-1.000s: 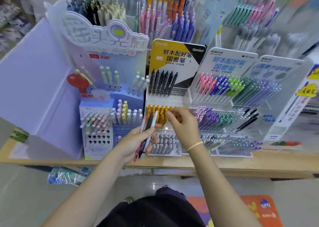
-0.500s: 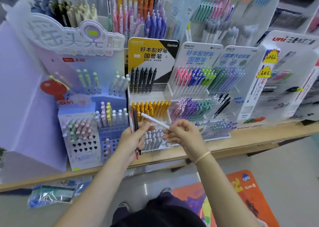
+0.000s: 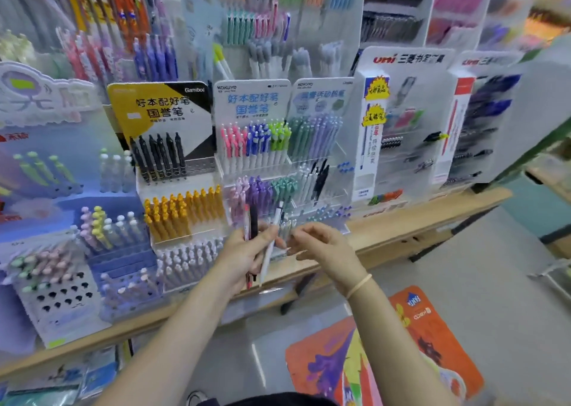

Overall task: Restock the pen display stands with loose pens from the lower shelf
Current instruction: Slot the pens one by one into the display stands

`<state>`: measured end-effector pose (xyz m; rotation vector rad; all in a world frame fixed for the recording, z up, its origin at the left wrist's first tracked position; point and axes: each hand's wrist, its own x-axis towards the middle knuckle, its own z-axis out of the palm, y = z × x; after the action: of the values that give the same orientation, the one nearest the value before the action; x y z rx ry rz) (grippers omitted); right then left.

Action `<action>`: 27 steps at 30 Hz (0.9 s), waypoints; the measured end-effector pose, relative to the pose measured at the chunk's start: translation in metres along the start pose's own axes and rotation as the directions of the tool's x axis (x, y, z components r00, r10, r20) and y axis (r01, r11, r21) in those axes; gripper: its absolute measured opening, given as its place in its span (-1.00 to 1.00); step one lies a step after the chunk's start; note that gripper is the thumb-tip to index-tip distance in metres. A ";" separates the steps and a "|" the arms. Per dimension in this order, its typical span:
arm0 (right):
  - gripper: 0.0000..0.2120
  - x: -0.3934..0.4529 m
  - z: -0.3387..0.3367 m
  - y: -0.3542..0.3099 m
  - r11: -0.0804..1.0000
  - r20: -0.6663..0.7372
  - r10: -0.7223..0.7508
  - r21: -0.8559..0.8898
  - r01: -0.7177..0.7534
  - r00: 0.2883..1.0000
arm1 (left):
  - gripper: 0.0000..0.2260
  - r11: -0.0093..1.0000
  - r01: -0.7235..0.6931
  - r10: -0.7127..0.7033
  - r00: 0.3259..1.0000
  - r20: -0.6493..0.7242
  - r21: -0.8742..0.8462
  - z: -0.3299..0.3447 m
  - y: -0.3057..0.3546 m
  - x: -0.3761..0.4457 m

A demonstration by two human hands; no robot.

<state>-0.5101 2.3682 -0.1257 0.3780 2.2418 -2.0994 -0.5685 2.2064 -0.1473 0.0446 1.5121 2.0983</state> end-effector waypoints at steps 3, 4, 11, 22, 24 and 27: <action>-0.88 -0.012 -0.066 0.000 0.995 -0.088 -0.029 0.098 0.037 0.996 | -0.82 0.997 0.021 -0.028 0.995 0.099 0.073 0.062 -0.020 0.005; -0.87 -0.017 -0.088 0.001 0.991 -0.096 -0.030 0.125 0.042 0.995 | -0.83 0.995 0.014 -0.027 0.991 0.132 0.100 0.083 -0.028 0.007; -0.91 -0.043 -0.242 0.022 0.975 -0.185 -0.053 0.205 0.091 0.981 | -0.74 0.968 0.025 -0.078 0.976 0.204 0.251 0.235 -0.071 0.036; -0.93 0.016 -0.371 0.015 0.978 -0.311 -0.087 0.153 0.140 0.946 | -0.81 0.947 0.080 -0.091 0.996 0.021 0.313 0.318 -0.087 0.137; -0.97 0.046 -0.384 0.007 0.985 -0.314 -0.122 0.076 0.153 0.942 | -0.86 0.970 0.068 -0.080 0.996 0.041 0.233 0.323 -0.084 0.163; -0.97 0.092 -0.397 -0.007 0.984 -0.302 -0.176 -0.040 0.172 0.937 | -0.88 0.992 0.051 -0.056 0.997 0.047 0.113 0.327 -0.076 0.201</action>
<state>-0.5485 2.7738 -0.1064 0.5587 2.5425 -2.2452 -0.5989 2.5965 -0.1516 0.0965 1.5823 1.9548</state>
